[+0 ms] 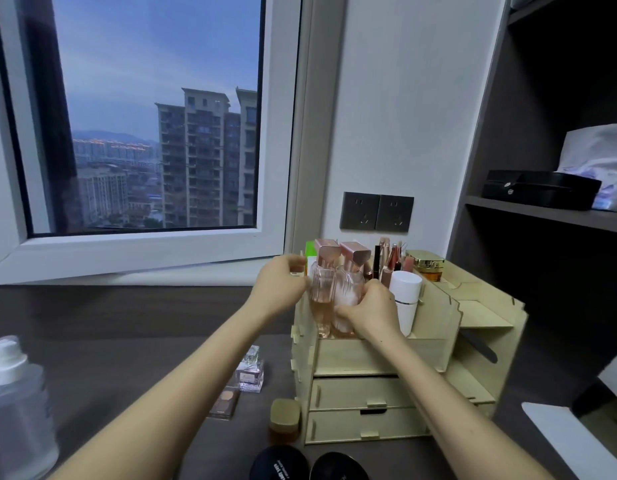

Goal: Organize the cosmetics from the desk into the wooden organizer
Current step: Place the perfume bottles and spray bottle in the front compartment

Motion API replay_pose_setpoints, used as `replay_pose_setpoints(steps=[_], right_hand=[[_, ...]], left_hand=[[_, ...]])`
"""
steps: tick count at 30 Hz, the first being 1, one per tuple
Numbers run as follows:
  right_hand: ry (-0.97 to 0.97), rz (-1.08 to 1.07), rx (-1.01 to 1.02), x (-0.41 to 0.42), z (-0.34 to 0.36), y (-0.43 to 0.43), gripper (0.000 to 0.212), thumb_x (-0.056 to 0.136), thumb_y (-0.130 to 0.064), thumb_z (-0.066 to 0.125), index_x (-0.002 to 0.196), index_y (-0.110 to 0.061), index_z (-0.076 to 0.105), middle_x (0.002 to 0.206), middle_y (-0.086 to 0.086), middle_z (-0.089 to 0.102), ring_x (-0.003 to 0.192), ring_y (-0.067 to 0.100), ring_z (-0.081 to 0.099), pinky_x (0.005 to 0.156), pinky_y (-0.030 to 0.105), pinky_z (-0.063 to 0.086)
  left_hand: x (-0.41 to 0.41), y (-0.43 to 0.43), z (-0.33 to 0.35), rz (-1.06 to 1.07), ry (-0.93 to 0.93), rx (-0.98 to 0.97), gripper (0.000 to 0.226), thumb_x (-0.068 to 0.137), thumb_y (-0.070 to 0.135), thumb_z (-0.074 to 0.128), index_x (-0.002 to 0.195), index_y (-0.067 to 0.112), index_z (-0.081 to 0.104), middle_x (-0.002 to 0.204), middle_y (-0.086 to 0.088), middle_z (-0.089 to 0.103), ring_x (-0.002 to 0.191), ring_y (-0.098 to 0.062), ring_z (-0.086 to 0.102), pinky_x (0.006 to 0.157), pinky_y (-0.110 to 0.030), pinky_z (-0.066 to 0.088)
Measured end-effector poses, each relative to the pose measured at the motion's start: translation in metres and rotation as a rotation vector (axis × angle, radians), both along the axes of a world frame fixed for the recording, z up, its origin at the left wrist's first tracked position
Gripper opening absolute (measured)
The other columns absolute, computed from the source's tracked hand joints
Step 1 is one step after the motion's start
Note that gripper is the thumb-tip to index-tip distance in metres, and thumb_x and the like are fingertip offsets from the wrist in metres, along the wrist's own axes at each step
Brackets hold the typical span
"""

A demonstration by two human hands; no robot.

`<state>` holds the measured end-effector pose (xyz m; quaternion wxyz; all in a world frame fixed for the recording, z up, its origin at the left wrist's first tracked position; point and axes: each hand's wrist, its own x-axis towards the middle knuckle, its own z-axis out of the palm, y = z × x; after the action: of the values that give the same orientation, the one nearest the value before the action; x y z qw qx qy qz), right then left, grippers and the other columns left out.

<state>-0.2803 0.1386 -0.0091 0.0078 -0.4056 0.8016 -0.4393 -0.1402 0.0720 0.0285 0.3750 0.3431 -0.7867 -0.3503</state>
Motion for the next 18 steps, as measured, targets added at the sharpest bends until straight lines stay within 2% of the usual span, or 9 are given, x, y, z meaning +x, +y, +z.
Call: replay_pose_setpoints(steps=[4,8,12,15,18], right_hand=[[-0.018,0.014,0.073,-0.001,0.003,-0.002,0.051,0.070,-0.019,0.080,0.107,-0.003,0.050,0.105,0.010,0.061,0.098,0.027,0.059,0.069,0.029,0.041],[-0.128,0.106,0.143,-0.007,0.003,-0.002,0.045,0.067,-0.003,0.075,0.104,-0.006,0.050,0.099,0.009,0.064,0.087,0.021,0.062,0.064,0.030,0.053],[-0.064,0.088,0.167,-0.010,0.000,-0.004,0.040,0.070,-0.007,0.073,0.103,-0.007,0.049,0.097,0.009,0.062,0.092,0.024,0.061,0.069,0.035,0.053],[-0.022,0.098,0.170,-0.005,0.002,0.001,0.036,0.080,-0.012,0.065,0.110,-0.007,0.047,0.102,0.008,0.060,0.094,0.023,0.059,0.076,0.036,0.051],[0.181,0.023,0.030,0.017,0.009,0.024,0.043,0.085,-0.011,0.061,0.123,-0.008,0.042,0.109,0.010,0.062,0.093,0.025,0.059,0.072,0.032,0.046]], left_hand=[[-0.008,-0.004,-0.009,-0.025,-0.044,-0.010,0.037,0.082,0.011,0.058,0.118,0.011,0.064,0.118,-0.005,0.068,0.111,-0.017,0.061,0.097,-0.027,0.045],[-0.011,-0.008,-0.013,-0.037,-0.021,0.000,0.036,0.082,0.007,0.056,0.117,0.009,0.065,0.118,-0.006,0.068,0.112,-0.020,0.061,0.101,-0.035,0.047],[-0.008,-0.010,-0.015,-0.049,-0.033,0.014,0.036,0.079,0.008,0.058,0.113,0.013,0.068,0.114,-0.005,0.070,0.111,-0.019,0.062,0.099,-0.038,0.049],[0.001,-0.005,-0.012,-0.052,-0.013,0.014,0.036,0.080,0.007,0.057,0.115,0.011,0.067,0.111,-0.001,0.070,0.107,-0.017,0.063,0.096,-0.030,0.048],[0.026,0.001,-0.006,-0.025,0.032,0.022,0.033,0.083,0.003,0.055,0.115,0.007,0.064,0.111,-0.005,0.068,0.103,-0.020,0.064,0.089,-0.027,0.047]])
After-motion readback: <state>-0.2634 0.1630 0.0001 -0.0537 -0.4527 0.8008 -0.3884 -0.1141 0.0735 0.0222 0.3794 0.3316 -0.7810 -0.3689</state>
